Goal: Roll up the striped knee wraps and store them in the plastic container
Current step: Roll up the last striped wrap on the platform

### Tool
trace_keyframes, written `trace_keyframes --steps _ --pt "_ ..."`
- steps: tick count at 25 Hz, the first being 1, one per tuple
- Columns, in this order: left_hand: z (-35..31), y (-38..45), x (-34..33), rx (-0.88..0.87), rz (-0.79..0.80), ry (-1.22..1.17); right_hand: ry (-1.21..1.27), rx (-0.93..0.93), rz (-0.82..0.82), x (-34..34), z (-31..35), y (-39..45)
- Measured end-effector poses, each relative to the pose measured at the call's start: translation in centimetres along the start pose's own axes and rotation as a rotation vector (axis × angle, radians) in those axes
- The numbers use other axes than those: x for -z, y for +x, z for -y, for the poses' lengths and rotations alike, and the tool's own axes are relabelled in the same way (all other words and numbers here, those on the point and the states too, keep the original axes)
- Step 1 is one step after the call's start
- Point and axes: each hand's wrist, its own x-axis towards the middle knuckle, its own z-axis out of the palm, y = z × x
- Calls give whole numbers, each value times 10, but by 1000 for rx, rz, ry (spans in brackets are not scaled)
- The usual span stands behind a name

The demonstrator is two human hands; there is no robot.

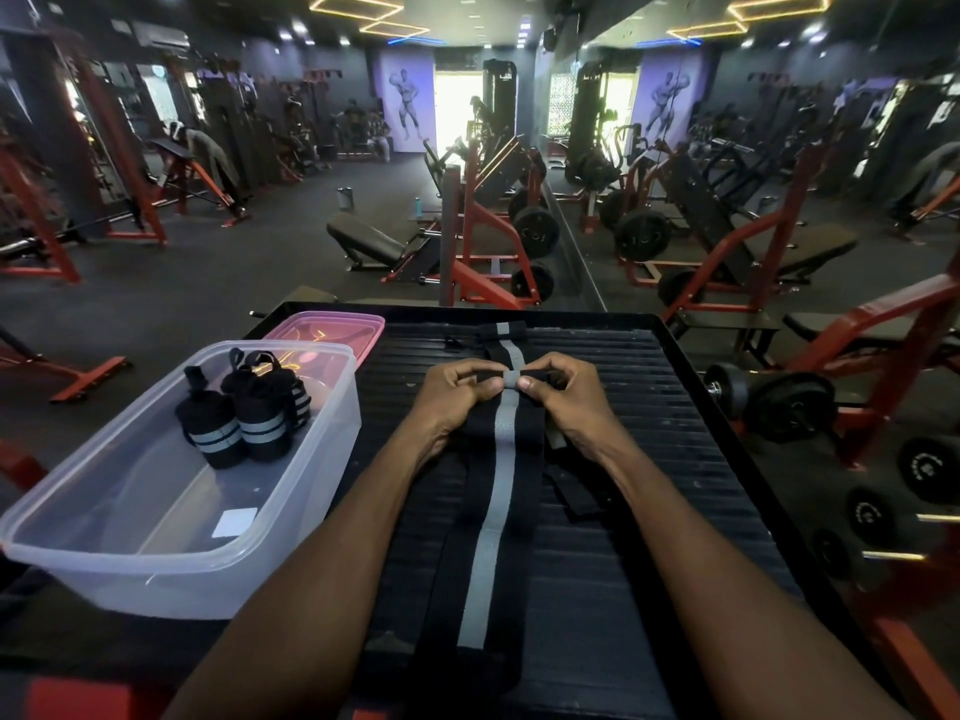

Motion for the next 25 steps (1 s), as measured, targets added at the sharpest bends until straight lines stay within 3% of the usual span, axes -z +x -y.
trace_keyframes --steps 3,8,12,15,21,25 --pt "-3 -3 1 94 92 -115 34 3 -13 1 1 0" --pt "-1 0 2 17 1 -26 59 -56 53 4 2 0" --pt "-1 1 4 -8 -16 -16 92 -222 59 14 3 2" --pt "1 1 1 -5 -27 -1 47 -201 -47 17 5 3" --pt "0 2 -1 11 -55 -9 -183 -123 -80 22 3 7" --pt "-1 0 -1 13 -54 -7 -195 -119 -106 22 5 6"
